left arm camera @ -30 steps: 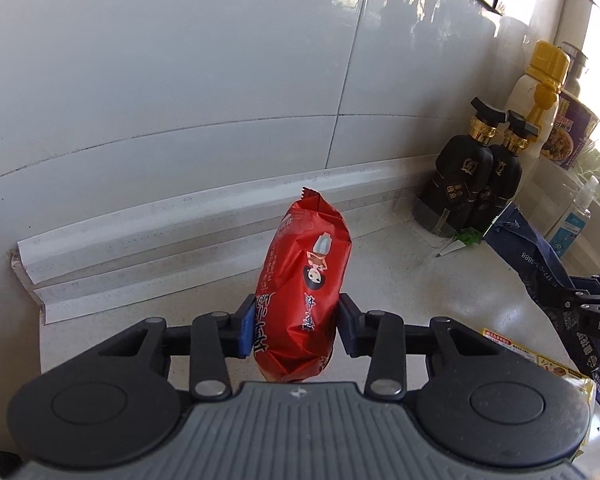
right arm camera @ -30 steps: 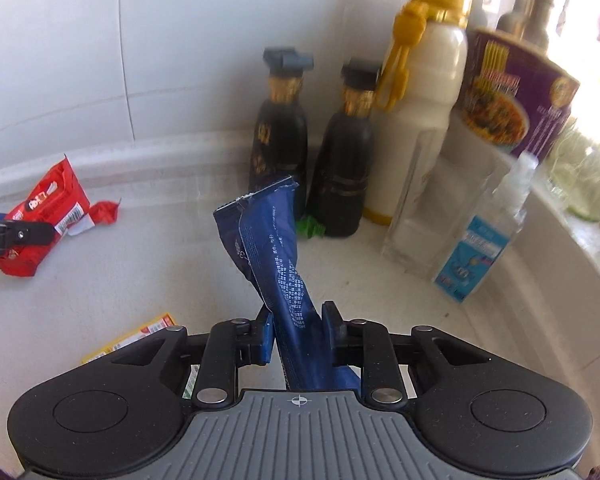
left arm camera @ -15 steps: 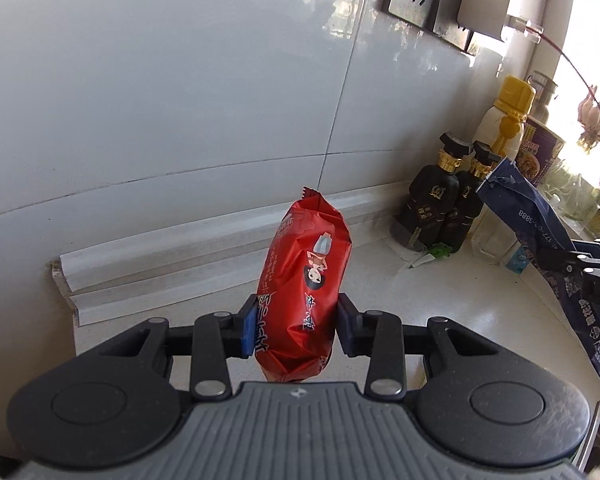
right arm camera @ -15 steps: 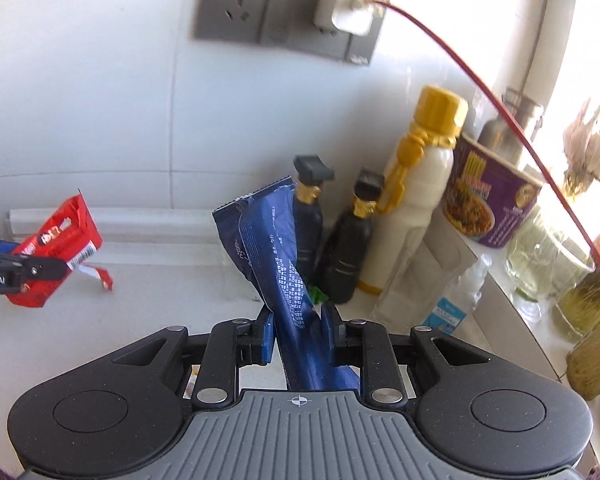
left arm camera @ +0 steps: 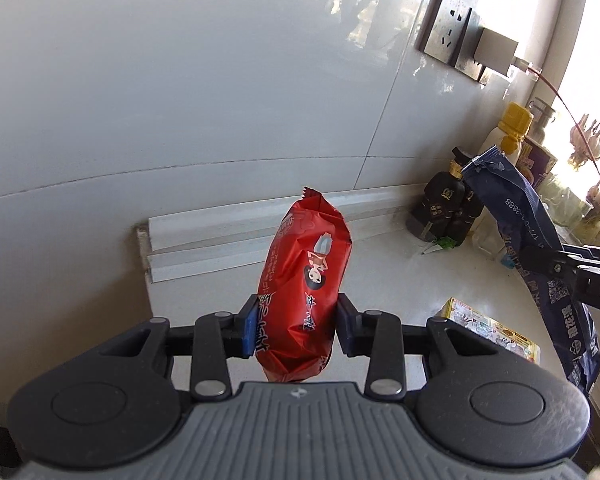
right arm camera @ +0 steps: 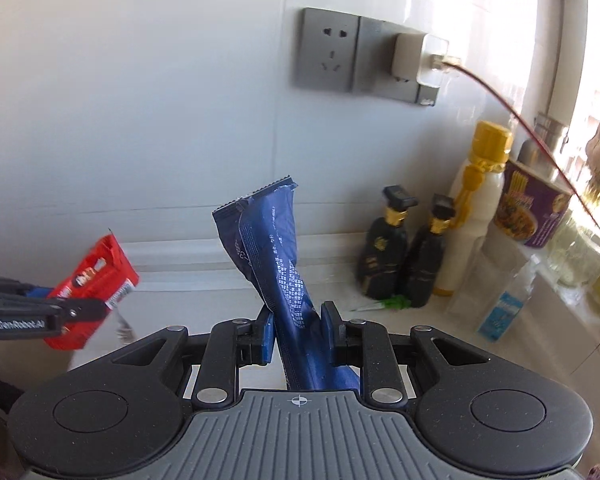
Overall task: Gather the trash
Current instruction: 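Lift and carry the red packet and blue wrapper over the trash bin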
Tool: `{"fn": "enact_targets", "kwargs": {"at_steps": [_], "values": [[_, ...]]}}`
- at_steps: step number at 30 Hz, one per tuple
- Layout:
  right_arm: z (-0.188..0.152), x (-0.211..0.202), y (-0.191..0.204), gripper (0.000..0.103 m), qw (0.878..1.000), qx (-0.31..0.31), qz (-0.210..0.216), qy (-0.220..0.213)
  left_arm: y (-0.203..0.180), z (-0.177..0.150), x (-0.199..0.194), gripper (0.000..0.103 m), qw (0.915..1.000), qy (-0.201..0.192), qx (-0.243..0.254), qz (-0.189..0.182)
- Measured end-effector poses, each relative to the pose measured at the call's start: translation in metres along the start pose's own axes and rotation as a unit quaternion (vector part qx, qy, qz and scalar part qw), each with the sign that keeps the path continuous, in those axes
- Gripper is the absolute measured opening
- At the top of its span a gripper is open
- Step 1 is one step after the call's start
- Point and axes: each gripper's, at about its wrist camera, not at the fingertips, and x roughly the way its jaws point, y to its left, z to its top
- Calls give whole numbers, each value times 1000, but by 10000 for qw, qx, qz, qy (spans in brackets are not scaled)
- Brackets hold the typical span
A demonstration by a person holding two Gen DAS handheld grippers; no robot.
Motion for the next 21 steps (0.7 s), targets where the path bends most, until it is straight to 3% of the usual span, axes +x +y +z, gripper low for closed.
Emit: {"fn": "enact_targets", "kwargs": {"at_steps": [11,21], "values": [[-4,-5,69,22,9976,201,637,201,50,-30,-38,34,9992,116,-312,229],[-15,7,145,22,9882,131,1362,690,107,-69,-56,34,9939,418,-765,679]]}}
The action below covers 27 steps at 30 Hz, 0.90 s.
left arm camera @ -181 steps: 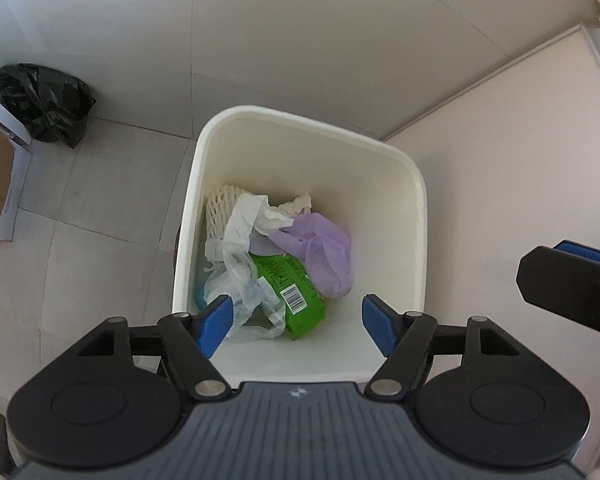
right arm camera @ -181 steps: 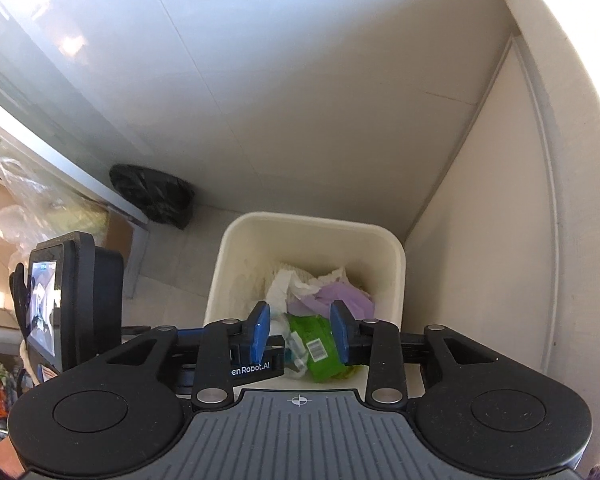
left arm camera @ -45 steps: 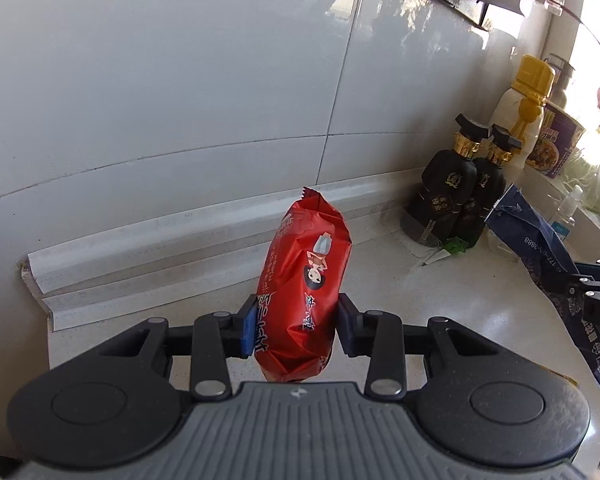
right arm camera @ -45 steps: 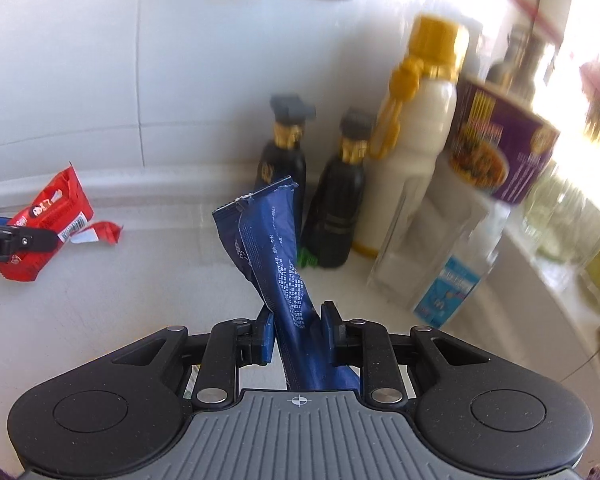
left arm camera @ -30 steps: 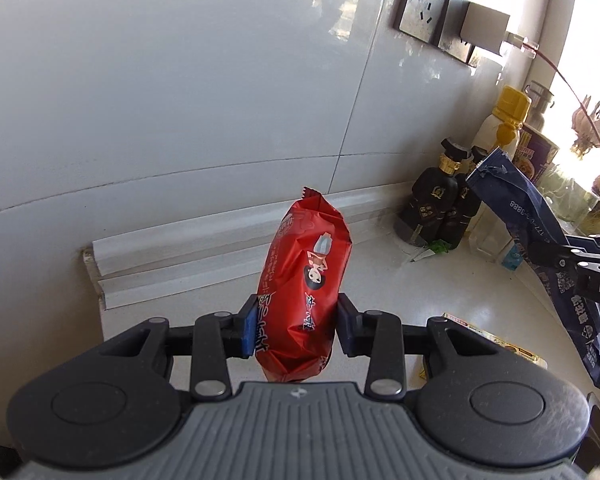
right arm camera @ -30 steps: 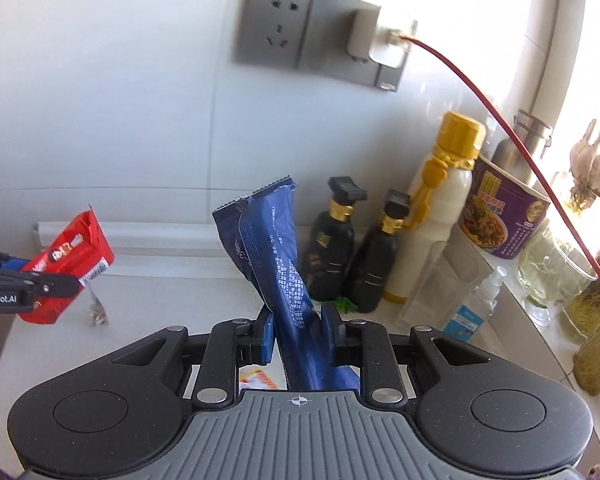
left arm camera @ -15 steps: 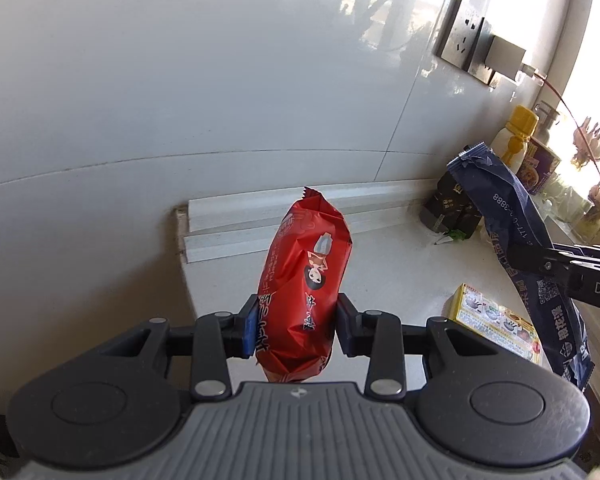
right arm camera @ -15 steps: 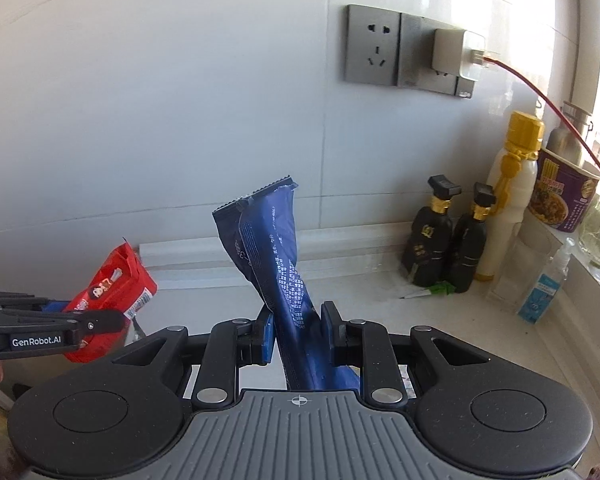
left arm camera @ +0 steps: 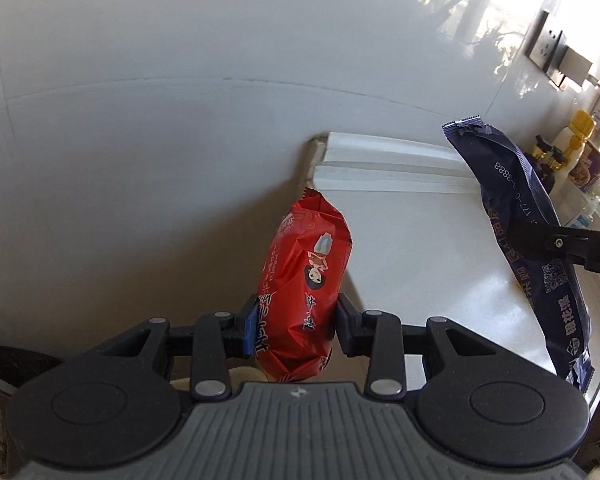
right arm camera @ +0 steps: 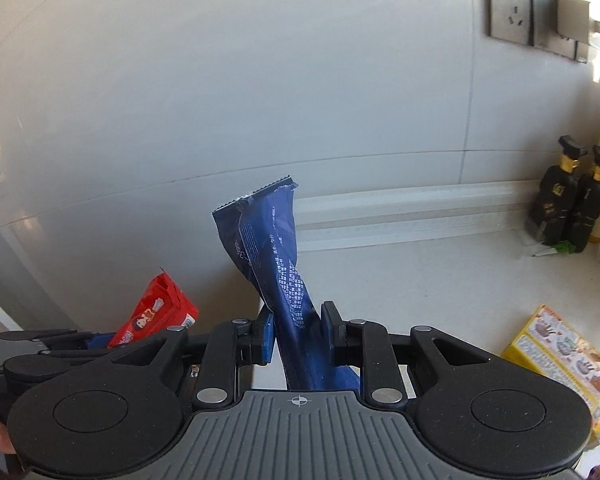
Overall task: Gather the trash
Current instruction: 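Lift and carry the red packet and blue wrapper over the trash bin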
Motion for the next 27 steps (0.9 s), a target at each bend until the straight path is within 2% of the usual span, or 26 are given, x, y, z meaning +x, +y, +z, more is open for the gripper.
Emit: {"fn": "enact_targets", "kwargs": {"at_steps": [7,15,20,27], "values": [[-16,35,48,22,9975,-119,393,572,36,-29,11,34,9986,350,-247,322],[-44,87,90,22,9883,-304,518,1405,67,-68,40,34,9918,960,-653,542],[-68,120,102,22,9778,-232,595,1994,86,-97,64,34,9854,1368,-778,648],[-105,176,121,22,9572,-439,350,2840,109,-129,103,34,9734,1925,-969,773]]}}
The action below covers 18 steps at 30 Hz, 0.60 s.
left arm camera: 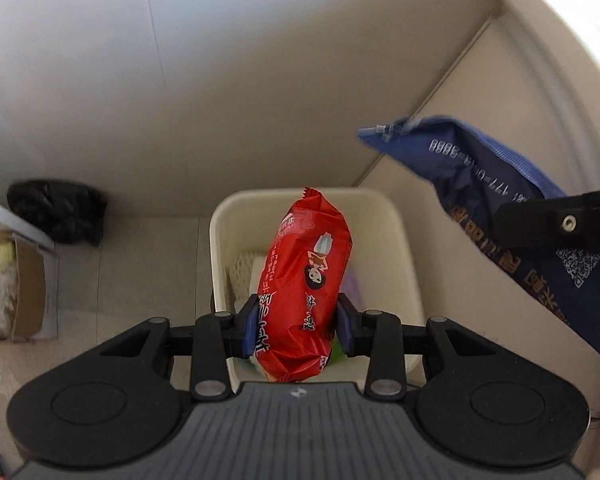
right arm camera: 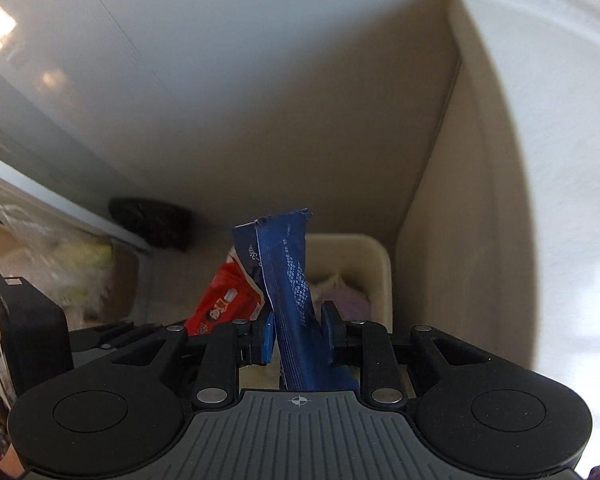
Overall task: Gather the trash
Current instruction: 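Lift and carry the red packet and blue wrapper over the trash bin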
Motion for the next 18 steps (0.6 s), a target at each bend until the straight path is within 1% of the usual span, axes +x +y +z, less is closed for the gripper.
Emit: {"fn": "enact_targets", "kwargs": {"at_steps": [6,8,9,13,18], "values": [[7,58,-3,22,9977,167,-75,650,10,-3,39,35,9995,284,-90,55],[9,74,-4,22,9961,187,-164,844,17,-1,50,35,9992,364,-175,70],[4,79,-2,22,9952,171,-233,931,20,-1,55,35,9989,411,-220,86],[10,104,-6,22,9918,103,-433,1201,24,2,73,35,9977,578,-336,136],[16,118,-11,22,9889,-7,-536,1388,28,5,80,36,9970,669,-359,152]]}}
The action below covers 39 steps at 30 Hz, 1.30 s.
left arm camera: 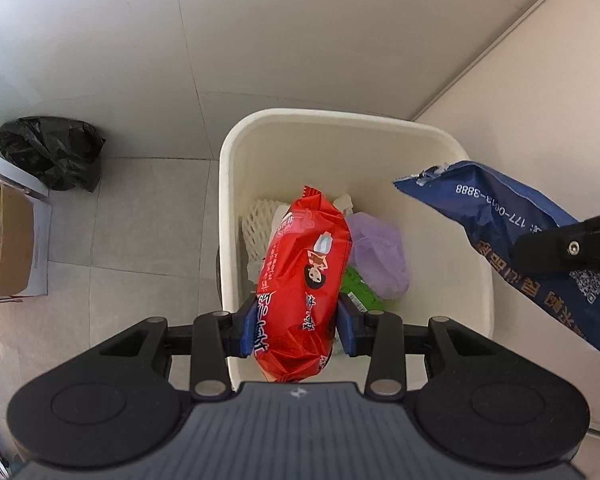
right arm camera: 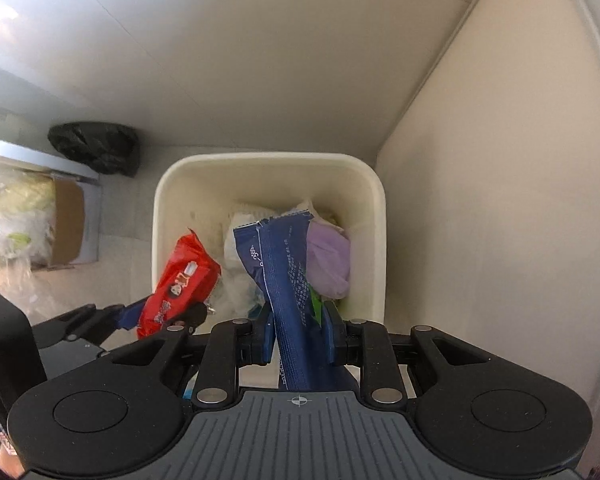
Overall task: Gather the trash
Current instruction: 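Lift and carry the red packet and blue wrapper over the trash bin, then open both tools to drop the packet and wrapper into the bin, then move both open tools back over the counter toward the clear tray and yellow box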
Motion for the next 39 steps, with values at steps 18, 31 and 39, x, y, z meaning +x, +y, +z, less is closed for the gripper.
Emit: {"fn": "enact_targets", "kwargs": {"at_steps": [18,31,39], "values": [[-7,-1,19,52,9999,61,88,3,-12,-15,-5,75,9999,111,91,24],[-12,-12,17,55,9998,30,132,-124,-17,-16,-17,84,9998,52,216,-13],[-17,-37,19,60,9987,-86,293,-410,-20,-17,-38,86,9994,-95,344,-20]]}}
